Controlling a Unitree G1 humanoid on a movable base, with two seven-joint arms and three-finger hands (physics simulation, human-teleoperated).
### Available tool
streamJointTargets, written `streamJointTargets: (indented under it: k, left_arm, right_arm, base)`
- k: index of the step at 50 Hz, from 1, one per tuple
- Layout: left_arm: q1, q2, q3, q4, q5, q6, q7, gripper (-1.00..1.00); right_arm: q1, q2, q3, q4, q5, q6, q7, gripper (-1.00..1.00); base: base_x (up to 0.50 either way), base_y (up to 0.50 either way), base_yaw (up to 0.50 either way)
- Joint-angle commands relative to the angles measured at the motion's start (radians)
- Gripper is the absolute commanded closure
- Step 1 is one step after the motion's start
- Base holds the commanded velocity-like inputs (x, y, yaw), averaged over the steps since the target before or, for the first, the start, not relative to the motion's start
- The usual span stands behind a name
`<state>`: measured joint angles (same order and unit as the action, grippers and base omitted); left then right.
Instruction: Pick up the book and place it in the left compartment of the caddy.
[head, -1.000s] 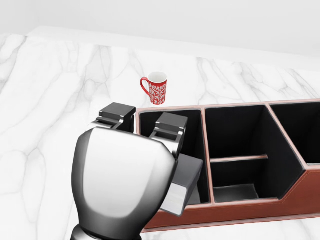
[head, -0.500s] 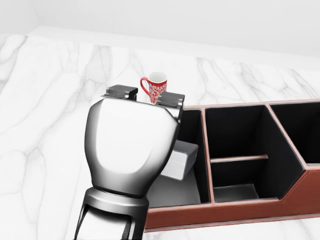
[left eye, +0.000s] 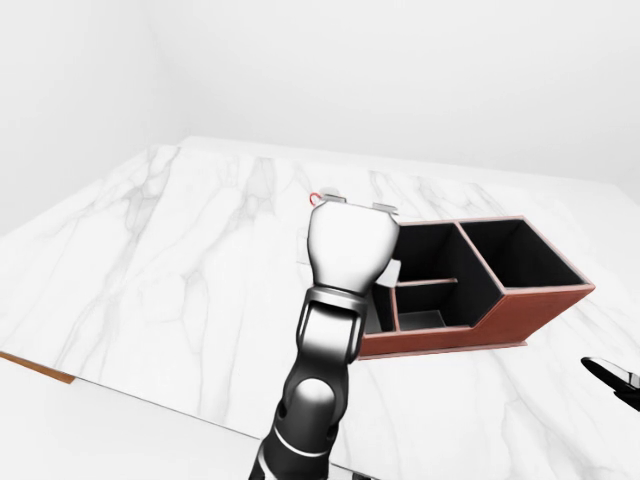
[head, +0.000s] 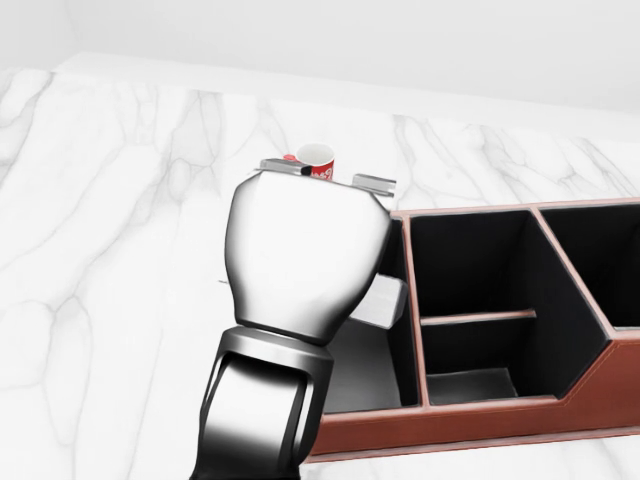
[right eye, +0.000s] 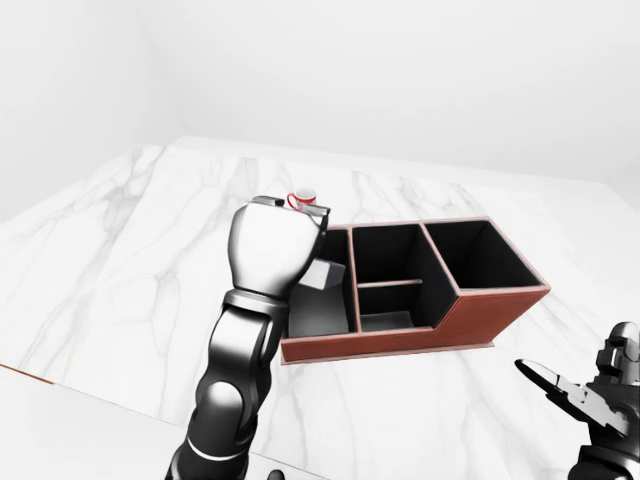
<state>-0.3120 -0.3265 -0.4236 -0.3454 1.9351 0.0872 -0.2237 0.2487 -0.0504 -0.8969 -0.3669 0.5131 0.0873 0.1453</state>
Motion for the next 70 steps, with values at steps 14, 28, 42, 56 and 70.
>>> streamJointTargets:
  k: [14,28,42,56,70]
  left_arm:
    - [-0.065,0.003,0.041,0.145,0.014,0.000,0.037,1.00]
    - [-0.069,-0.004,0.020,0.175,0.037,0.000,0.026,1.00]
    - [-0.058,-0.009,0.014,0.217,0.036,0.000,0.064,1.00]
    - [-0.066,0.000,0.031,0.274,0.030,0.000,0.089,1.00]
    - [-0.094,0.008,0.055,0.362,0.006,0.000,0.122,1.00]
  right_arm:
    - [0.000,0.001,0.003,-0.002,-0.005,0.000,-0.001,-1.00]
    - [-0.002,0.001,0.005,0.003,-0.009,0.000,0.001,-1.00]
    - [0.000,0.001,0.008,0.003,-0.014,0.000,0.001,-1.00]
    - [0.003,0.003,0.007,-0.003,-0.015,0.000,0.002,-1.00]
    - [0.001,0.006,0.003,0.001,-0.019,0.000,0.008,-1.00]
  base:
    - [0.00,0.00,0.00]
    - [0.00,0.00,0.00]
    - [0.00,0.00,0.00]
    - [0.00,0.00,0.00]
    - [0.00,0.00,0.00]
